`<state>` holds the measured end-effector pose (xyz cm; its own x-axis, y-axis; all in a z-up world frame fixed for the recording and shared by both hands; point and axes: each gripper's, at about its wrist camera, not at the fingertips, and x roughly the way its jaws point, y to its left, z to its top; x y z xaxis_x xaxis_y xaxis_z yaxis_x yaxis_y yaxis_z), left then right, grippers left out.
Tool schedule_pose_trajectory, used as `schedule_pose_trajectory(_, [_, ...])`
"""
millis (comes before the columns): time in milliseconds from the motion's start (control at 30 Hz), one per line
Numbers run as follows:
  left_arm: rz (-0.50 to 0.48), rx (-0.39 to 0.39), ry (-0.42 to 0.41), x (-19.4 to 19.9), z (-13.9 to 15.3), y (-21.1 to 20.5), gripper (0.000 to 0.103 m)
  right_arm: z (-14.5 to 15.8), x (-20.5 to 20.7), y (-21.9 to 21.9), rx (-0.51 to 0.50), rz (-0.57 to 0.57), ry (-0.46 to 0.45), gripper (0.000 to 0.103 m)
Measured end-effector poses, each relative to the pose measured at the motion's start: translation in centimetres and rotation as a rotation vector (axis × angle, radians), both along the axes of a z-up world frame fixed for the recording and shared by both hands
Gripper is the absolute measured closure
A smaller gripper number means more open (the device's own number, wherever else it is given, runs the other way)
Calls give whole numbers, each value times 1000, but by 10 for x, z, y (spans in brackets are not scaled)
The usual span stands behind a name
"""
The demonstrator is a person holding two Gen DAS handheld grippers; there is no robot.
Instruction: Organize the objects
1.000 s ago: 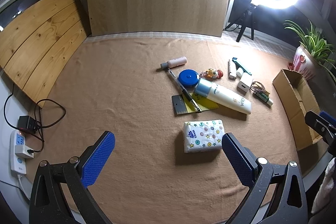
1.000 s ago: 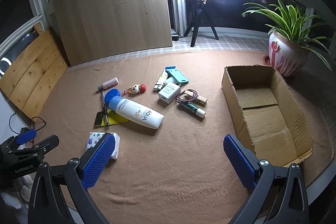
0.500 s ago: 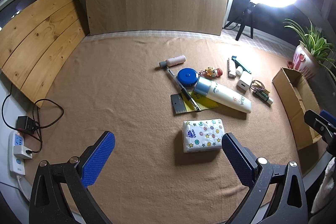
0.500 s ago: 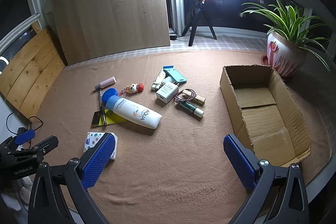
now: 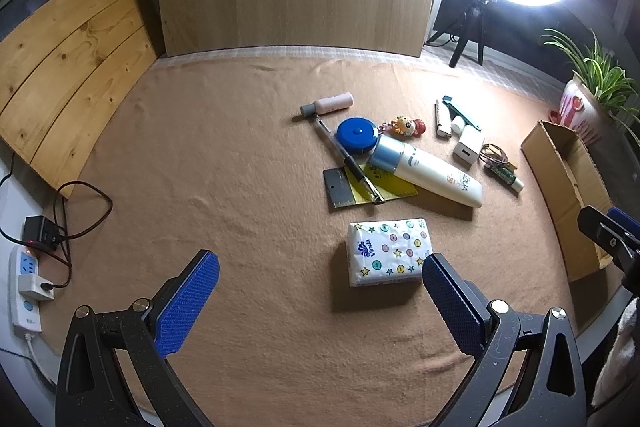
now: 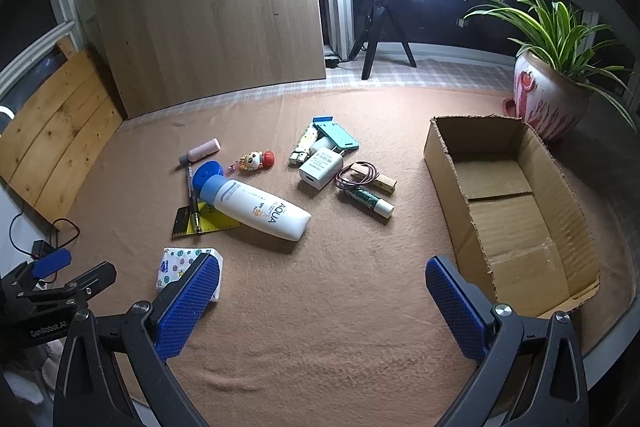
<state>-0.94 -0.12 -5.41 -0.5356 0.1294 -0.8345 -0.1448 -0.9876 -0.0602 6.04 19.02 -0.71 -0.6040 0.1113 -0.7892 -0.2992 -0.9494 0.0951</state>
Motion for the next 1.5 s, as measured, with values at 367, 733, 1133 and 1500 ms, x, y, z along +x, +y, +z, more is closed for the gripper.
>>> schedule_pose_trajectory(367, [-11, 18, -37, -11, -20, 1, 0, -21, -16, 0, -67, 23, -29, 1])
schedule_pose_trajectory(733, [-47, 114, -109, -27, -53, 6, 8, -66, -54, -7, -244, 103, -124, 4])
schedule_pose_trajectory(1133, [-78, 218, -207, -42, -84, 10, 18, -101, -93, -33, -407, 192, -254, 42])
schedule_pose_trajectory(1500, [-145, 242, -231, -45, -96, 24, 27, -120, -110, -41, -523, 228, -328, 60])
